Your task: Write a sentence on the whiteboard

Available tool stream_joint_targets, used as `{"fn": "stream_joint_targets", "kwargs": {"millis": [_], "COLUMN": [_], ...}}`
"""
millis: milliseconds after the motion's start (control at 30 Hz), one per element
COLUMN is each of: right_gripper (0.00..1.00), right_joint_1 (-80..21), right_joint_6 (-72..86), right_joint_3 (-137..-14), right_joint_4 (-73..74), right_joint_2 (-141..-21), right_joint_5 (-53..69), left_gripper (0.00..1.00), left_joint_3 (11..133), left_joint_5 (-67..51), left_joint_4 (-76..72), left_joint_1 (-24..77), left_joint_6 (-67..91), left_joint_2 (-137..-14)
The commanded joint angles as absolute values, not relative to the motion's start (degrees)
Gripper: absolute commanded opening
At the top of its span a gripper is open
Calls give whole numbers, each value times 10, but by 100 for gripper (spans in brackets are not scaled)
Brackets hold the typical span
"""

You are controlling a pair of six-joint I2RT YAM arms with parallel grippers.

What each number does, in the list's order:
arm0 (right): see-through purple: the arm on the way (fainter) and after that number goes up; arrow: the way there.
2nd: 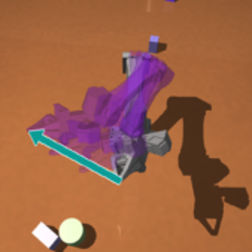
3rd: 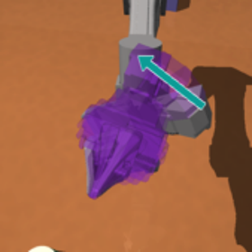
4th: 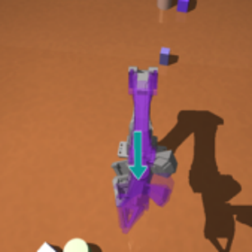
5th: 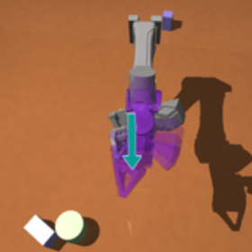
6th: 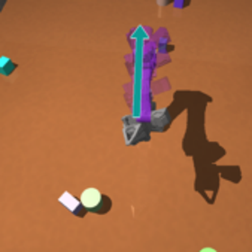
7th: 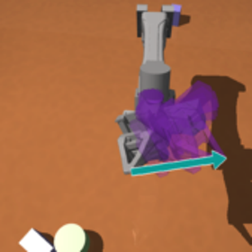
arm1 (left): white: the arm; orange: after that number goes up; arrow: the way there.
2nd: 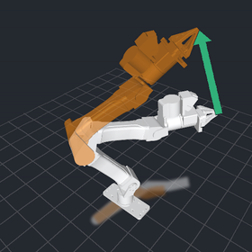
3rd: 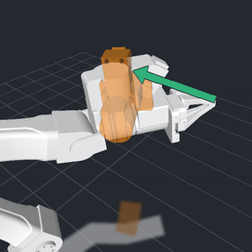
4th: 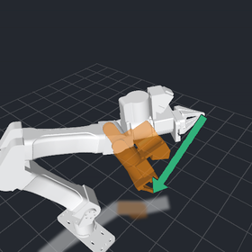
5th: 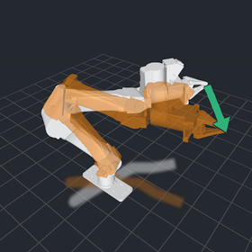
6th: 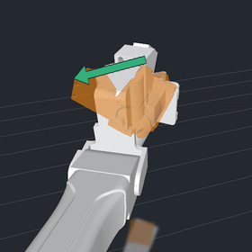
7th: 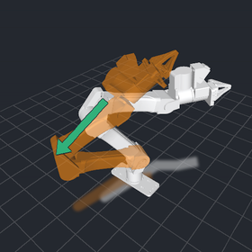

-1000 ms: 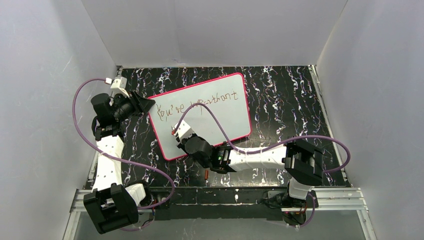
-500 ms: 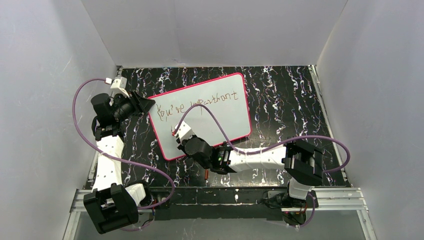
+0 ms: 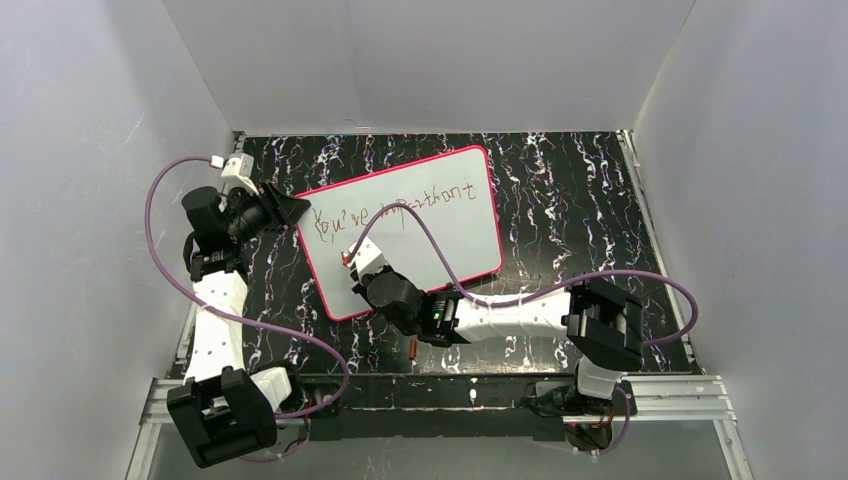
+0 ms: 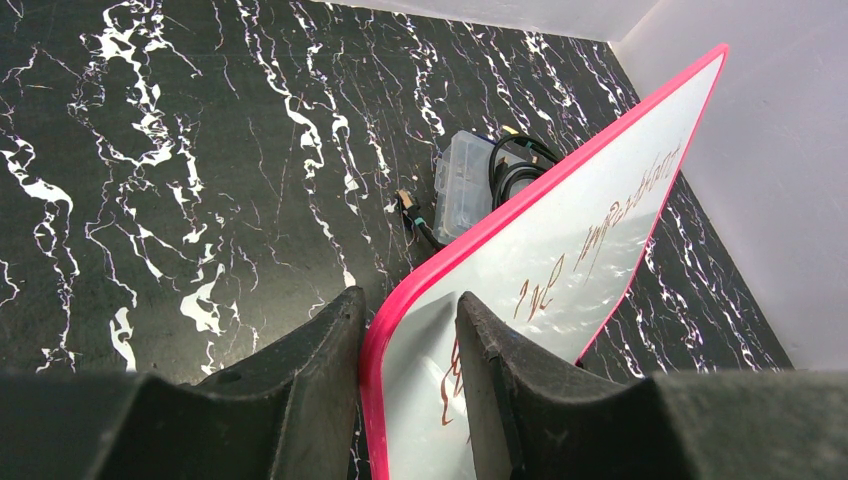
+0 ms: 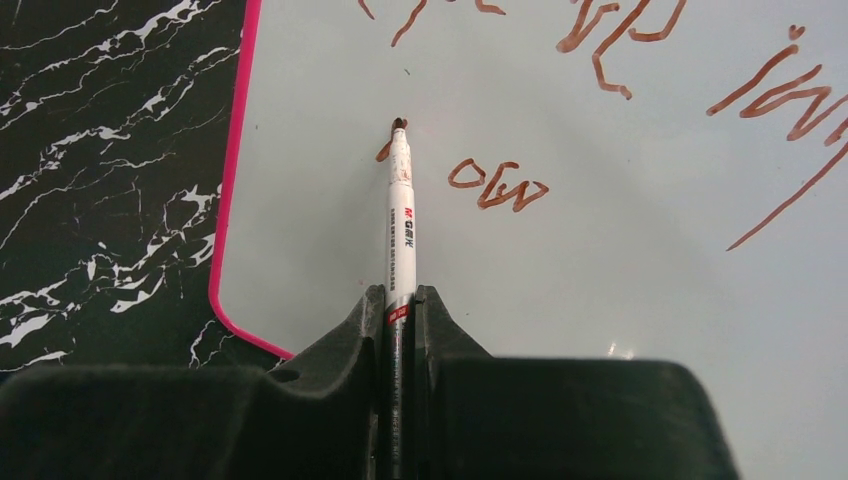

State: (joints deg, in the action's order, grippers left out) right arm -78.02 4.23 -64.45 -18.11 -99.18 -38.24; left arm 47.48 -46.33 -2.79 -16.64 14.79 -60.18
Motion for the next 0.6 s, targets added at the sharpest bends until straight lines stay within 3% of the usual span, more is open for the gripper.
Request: {"fn": "stream_joint_targets", "kwargs": {"millis": [0, 567], "right_gripper": [1, 1], "right_joint_1": [-771, -767], "right_joint_6": [42, 77], "right_joint_3": [-666, -624], "right_joint_4": [-193, -169], "right_joint_2": [-997, -971], "right_joint_5": [-425, -440], "left_gripper": [37, 37], "left_joint_3": [475, 474], "left_joint_5": [-482, -482], "left_joint_4": [-33, -33], "left_joint_1": [-163, -164], "left_joint_6": [148, 148], "left_joint_2": [-584, -586]}}
